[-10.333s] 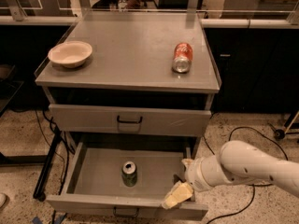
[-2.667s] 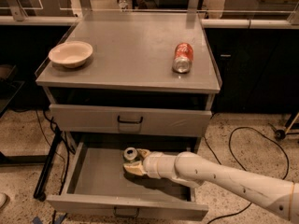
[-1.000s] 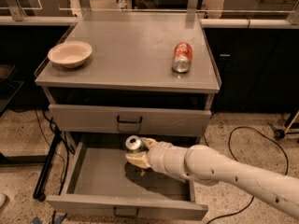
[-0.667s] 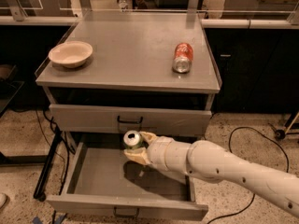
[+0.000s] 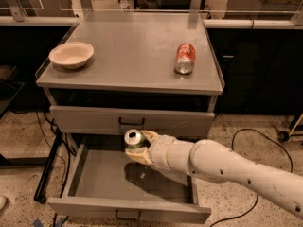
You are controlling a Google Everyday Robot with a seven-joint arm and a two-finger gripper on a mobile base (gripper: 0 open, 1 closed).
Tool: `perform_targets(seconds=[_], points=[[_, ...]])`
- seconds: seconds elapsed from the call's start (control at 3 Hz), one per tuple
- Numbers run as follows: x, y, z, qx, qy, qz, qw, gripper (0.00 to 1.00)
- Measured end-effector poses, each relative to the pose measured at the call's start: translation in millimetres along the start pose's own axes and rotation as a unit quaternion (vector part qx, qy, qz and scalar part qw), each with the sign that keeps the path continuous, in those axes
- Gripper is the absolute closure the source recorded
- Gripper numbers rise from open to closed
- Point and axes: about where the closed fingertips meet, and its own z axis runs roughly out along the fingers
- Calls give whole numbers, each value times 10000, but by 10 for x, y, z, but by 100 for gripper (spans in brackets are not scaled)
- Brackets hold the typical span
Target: Pick green can from middle drawer and place on counter
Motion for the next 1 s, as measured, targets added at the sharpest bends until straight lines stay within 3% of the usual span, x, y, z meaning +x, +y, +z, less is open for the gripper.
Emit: perform_targets(seconds=[0.33,0.67,1.0], points=[[-309,-9,-29,13,-157,-231,9996,100],[-876,-33,-130,-102,-464,-631,9969,100],[-942,-26,-138,-153,-500,-666,9964,100]])
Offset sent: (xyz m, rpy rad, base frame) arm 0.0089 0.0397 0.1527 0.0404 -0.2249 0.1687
